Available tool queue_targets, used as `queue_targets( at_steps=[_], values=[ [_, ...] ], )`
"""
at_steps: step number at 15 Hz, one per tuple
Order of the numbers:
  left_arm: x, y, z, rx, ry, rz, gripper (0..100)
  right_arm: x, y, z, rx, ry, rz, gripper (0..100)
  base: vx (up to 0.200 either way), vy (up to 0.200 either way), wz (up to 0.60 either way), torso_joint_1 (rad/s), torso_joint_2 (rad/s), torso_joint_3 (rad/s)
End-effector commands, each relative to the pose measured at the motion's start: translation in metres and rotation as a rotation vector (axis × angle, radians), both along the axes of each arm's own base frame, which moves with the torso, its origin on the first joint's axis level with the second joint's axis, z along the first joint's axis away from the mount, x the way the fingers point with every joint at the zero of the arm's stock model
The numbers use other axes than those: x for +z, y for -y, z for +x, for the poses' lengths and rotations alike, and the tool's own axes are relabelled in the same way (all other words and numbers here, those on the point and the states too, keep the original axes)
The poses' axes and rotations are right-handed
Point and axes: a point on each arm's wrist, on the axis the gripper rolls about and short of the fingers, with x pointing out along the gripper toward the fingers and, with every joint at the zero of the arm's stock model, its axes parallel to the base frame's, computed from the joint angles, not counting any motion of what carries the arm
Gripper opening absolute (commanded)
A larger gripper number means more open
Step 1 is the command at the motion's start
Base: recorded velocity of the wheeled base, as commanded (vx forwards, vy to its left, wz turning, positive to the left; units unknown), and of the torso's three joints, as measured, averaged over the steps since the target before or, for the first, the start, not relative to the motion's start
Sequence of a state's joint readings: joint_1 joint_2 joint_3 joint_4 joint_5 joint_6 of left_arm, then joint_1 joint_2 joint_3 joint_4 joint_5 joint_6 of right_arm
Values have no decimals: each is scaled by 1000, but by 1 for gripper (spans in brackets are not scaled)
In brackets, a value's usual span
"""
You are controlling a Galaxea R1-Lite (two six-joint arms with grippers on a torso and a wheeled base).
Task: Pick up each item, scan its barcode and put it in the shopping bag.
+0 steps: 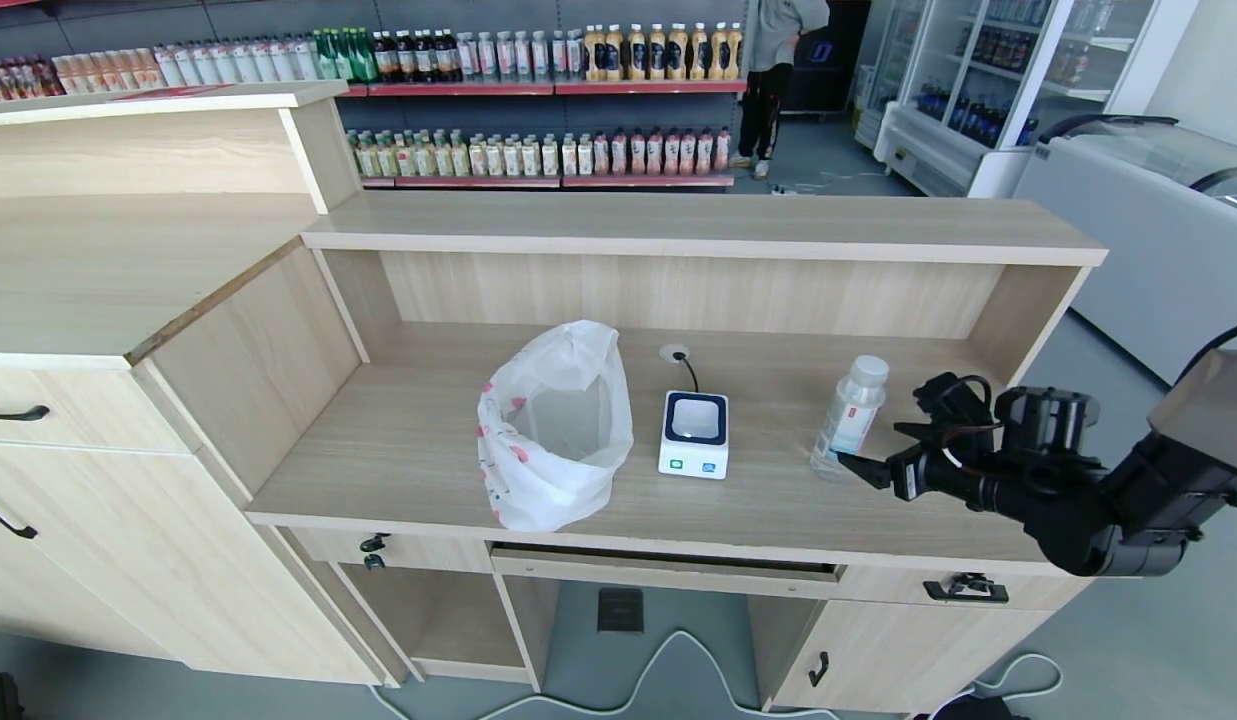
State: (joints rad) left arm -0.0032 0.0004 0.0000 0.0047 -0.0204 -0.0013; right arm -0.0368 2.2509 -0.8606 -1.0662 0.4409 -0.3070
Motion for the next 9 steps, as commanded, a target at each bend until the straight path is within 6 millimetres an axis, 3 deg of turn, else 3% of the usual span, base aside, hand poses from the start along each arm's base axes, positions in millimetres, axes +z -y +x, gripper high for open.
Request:
queue_targets(
  at_steps=[1, 9],
  values=[
    [0, 0, 0, 1, -1, 0, 100, -10, -7, 10, 16, -4, 0, 100, 0, 0, 0, 0, 0, 0],
    [0, 0, 0, 1, -1, 0, 100, -29, -29, 41, 67, 52, -7, 100, 0, 0, 0, 0, 0, 0]
  ],
)
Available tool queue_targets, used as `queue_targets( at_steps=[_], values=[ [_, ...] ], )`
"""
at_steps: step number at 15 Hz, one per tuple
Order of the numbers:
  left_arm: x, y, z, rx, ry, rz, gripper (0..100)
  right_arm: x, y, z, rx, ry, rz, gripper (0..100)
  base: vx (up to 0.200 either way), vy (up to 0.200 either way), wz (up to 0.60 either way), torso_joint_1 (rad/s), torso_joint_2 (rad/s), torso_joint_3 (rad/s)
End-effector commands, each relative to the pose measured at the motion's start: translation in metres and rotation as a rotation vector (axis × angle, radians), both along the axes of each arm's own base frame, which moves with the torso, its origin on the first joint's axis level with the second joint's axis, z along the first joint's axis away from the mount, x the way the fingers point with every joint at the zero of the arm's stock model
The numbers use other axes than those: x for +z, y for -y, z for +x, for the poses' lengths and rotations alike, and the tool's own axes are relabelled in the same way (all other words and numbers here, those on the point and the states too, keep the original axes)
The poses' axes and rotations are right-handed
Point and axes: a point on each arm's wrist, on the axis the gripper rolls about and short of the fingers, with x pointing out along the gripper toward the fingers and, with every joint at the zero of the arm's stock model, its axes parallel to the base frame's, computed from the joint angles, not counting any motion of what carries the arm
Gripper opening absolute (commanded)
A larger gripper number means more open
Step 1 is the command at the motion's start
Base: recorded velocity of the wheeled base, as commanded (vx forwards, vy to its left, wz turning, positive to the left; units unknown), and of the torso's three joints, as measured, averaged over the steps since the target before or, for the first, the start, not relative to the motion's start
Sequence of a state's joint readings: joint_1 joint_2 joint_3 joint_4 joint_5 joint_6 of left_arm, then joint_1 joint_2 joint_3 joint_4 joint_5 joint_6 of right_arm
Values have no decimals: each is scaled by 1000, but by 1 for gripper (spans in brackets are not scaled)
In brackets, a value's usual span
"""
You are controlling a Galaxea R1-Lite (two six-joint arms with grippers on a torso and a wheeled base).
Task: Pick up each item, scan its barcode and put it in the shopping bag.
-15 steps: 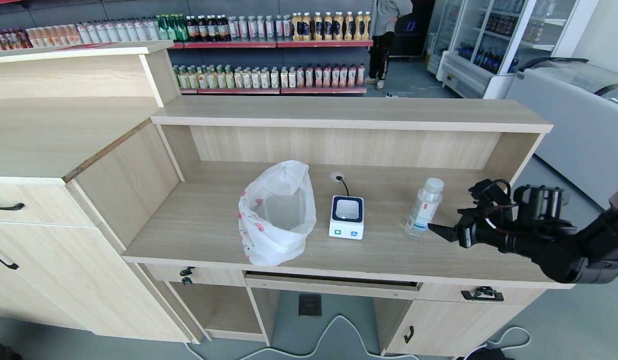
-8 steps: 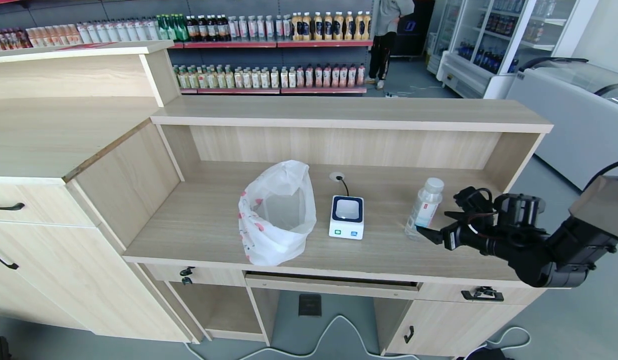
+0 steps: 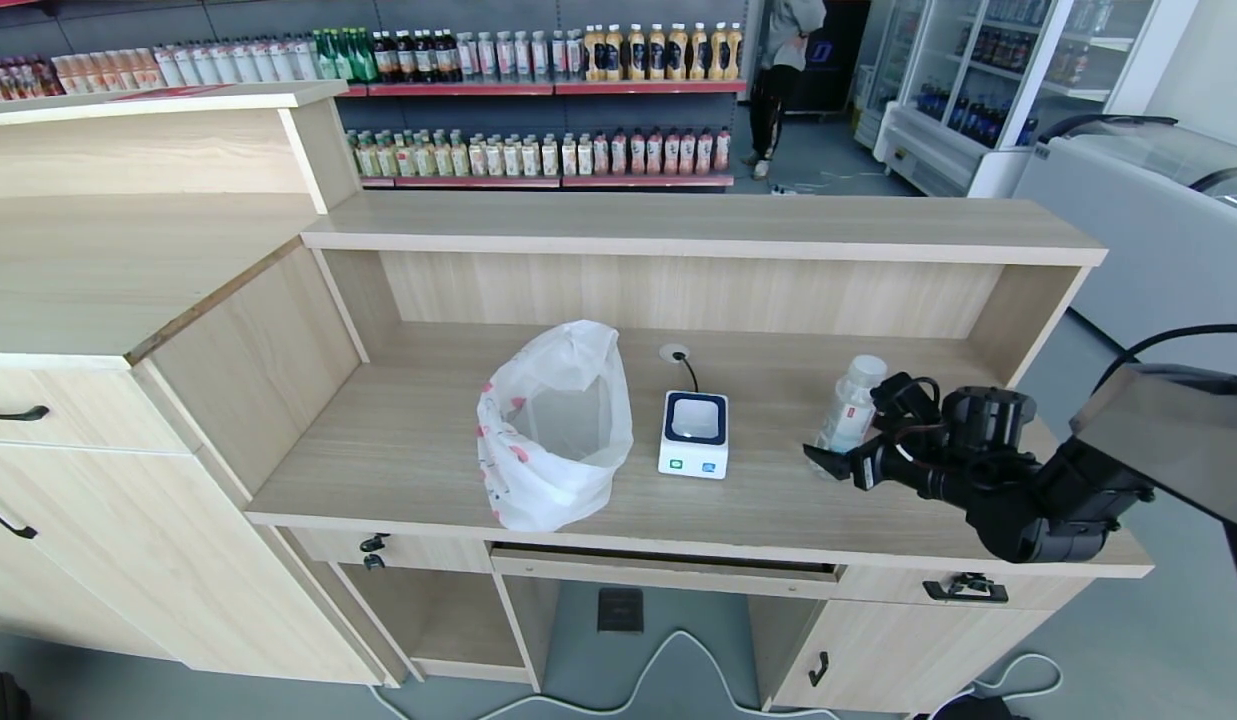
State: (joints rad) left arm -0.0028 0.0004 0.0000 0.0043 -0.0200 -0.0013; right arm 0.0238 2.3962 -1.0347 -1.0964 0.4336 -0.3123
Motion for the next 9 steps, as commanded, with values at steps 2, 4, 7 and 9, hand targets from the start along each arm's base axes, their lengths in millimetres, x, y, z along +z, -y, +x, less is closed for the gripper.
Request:
queue_targets(
  at_steps=[2, 4, 7, 9],
  values=[
    [0, 0, 0, 0, -1, 0, 100, -12, -14, 10, 33, 2, 0, 100, 0, 0, 0, 0, 0, 0],
    [0, 0, 0, 0, -1, 0, 100, -13, -17, 14, 38, 9, 0, 100, 0, 0, 0, 0, 0, 0],
    [0, 0, 0, 0, -1, 0, 100, -16, -17, 20, 33, 21, 1, 100, 0, 0, 0, 0, 0, 0],
    [0, 0, 0, 0, -1, 0, 100, -14, -15, 24, 32, 34, 9, 100, 0, 0, 0, 0, 0, 0]
  ],
)
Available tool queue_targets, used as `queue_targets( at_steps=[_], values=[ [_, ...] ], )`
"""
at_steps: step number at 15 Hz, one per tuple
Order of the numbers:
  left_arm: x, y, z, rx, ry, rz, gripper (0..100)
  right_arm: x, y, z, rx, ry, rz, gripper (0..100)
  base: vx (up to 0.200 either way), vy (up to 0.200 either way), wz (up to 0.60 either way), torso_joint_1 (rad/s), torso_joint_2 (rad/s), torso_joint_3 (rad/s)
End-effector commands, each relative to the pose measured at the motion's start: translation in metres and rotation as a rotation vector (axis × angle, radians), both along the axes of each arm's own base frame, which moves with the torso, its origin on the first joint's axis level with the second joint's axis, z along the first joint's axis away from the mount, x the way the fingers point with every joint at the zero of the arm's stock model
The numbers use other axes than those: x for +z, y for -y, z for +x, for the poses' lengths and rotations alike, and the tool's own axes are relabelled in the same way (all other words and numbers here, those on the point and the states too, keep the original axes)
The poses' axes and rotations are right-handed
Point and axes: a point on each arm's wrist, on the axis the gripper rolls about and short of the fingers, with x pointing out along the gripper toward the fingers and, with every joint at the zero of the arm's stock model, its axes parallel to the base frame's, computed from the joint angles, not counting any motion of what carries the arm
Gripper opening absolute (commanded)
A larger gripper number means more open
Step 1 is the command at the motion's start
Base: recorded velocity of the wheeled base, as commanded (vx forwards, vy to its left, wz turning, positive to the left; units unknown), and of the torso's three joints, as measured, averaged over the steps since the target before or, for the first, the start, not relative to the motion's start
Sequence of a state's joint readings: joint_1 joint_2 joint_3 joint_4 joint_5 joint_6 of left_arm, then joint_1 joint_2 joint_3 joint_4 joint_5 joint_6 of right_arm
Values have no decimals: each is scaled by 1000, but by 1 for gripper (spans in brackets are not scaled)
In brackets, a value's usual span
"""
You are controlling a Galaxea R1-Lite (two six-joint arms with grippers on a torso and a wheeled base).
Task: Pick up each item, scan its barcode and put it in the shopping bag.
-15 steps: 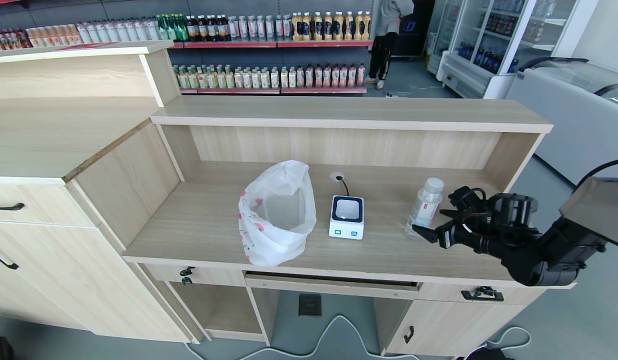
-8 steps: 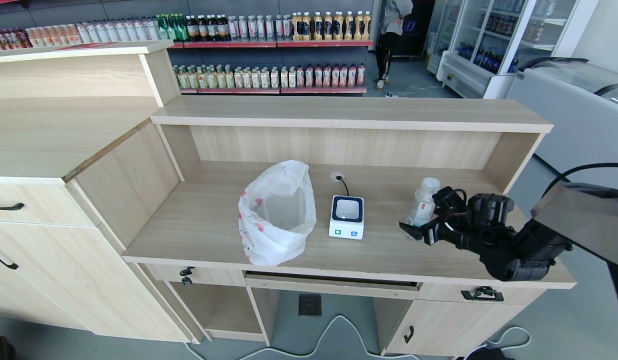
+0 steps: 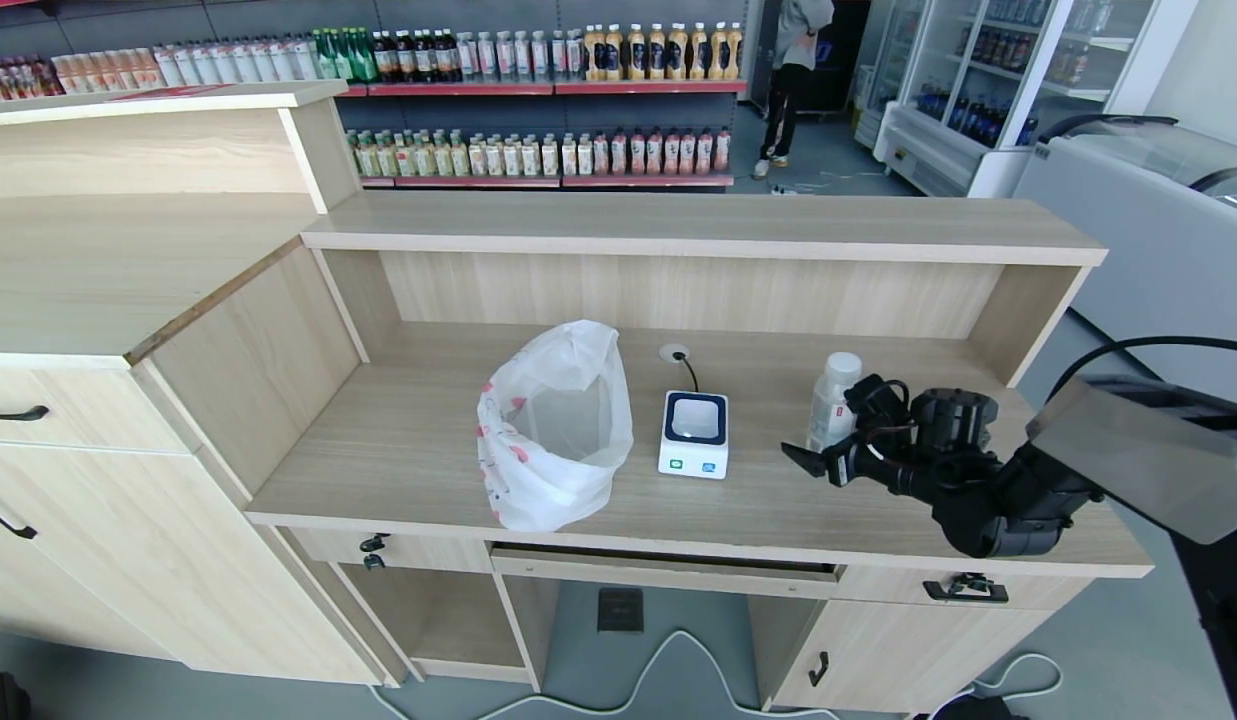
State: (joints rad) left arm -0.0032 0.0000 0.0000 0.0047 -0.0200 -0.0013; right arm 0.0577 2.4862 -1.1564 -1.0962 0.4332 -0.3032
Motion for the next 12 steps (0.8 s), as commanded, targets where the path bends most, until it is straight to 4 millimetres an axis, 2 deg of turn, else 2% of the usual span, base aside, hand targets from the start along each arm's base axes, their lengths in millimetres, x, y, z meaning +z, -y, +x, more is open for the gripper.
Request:
queue_targets(
  at_steps=[1, 5, 7, 8, 12],
  values=[
    [0, 0, 0, 0, -1, 0, 100, 3, 1, 4, -3, 13, 16, 100, 0, 0, 0, 0, 0, 0],
    [0, 0, 0, 0, -1, 0, 100, 12, 1, 12, -11, 20, 70, 100, 0, 0, 0, 0, 0, 0],
    [0, 0, 0, -1, -1, 0, 100, 8, 0, 14, 16, 15, 77, 100, 0, 0, 0, 0, 0, 0],
    [0, 0, 0, 0, -1, 0, 100, 9, 0, 15, 50, 17, 83, 0, 0, 0, 0, 0, 0, 0],
    [0, 0, 0, 0, -1, 0, 100, 13, -7, 19, 75, 29, 111, 0, 0, 0, 0, 0, 0, 0]
  ],
)
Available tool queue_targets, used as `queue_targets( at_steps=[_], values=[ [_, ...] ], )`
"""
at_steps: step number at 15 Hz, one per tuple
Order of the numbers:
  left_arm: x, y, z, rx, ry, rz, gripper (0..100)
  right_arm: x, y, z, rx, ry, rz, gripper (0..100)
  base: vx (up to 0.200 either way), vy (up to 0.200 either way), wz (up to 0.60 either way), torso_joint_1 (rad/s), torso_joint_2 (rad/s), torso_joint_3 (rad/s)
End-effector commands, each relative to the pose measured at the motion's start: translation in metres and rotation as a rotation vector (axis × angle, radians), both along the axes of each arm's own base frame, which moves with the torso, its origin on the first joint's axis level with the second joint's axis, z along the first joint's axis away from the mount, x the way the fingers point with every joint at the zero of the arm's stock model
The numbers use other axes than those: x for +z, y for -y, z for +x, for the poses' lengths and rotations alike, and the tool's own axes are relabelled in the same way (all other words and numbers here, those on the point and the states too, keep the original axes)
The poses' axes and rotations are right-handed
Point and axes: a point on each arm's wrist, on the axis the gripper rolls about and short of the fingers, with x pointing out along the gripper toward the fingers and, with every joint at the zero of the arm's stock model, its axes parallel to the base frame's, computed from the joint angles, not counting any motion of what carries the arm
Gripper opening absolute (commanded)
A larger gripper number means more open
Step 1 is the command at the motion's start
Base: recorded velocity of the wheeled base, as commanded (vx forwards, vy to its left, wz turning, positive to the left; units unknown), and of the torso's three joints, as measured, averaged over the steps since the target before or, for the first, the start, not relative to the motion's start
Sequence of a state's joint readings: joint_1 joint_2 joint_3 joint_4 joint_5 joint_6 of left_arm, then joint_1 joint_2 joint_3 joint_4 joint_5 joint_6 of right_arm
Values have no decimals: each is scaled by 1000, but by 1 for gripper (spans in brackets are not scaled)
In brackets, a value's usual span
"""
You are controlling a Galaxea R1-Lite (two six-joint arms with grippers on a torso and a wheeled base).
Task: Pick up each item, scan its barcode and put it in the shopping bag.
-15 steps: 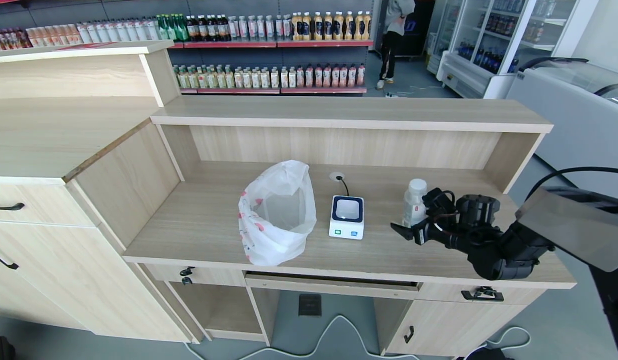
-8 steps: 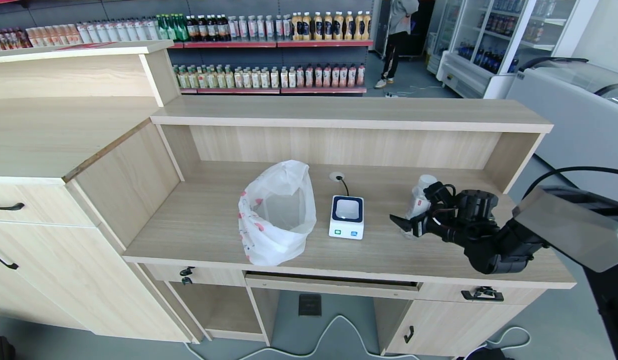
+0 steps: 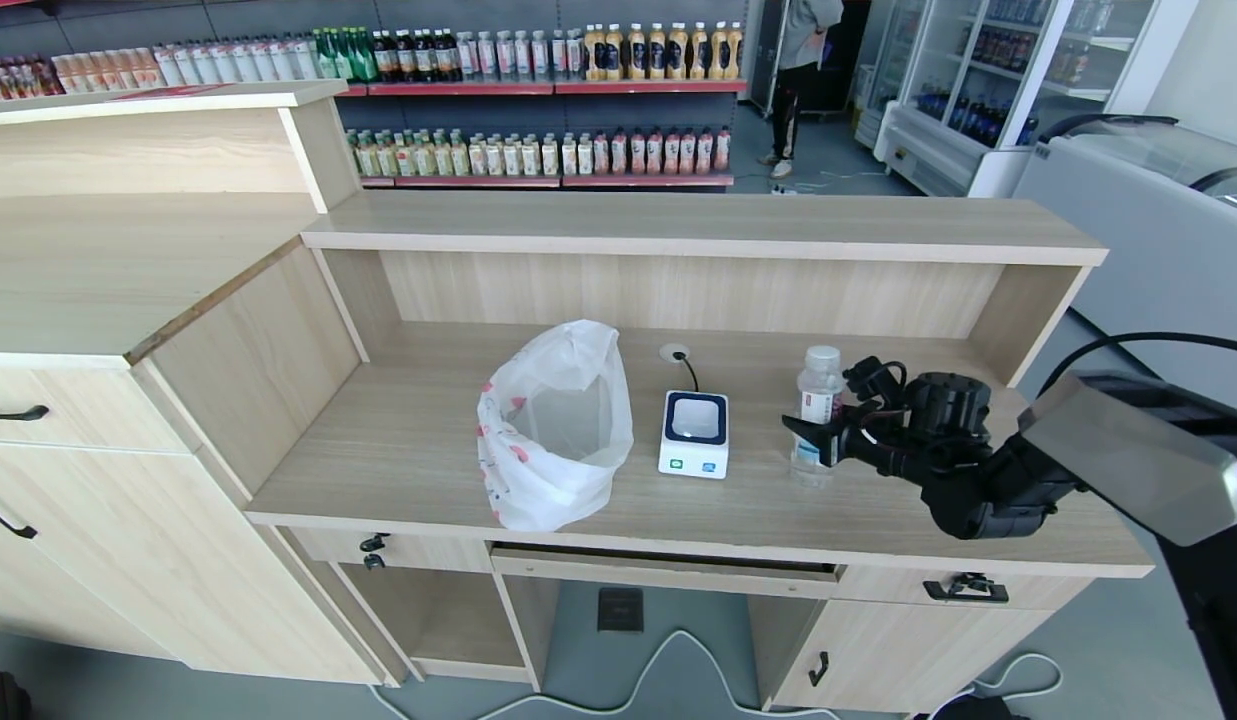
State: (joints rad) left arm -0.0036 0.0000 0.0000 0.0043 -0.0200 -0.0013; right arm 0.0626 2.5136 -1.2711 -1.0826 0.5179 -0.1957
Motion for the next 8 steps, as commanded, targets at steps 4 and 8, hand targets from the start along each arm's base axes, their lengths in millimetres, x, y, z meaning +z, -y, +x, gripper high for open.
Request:
queue_targets(
  at_steps=[4, 8],
  values=[
    [0, 0, 0, 1, -2, 0, 100, 10, 4, -7, -10, 5, 1, 0, 0, 0, 0, 0, 0, 0],
    [0, 0, 0, 1, -2, 0, 100, 47, 13, -28, -23, -49, 104, 0, 0, 0, 0, 0, 0, 0]
  ],
)
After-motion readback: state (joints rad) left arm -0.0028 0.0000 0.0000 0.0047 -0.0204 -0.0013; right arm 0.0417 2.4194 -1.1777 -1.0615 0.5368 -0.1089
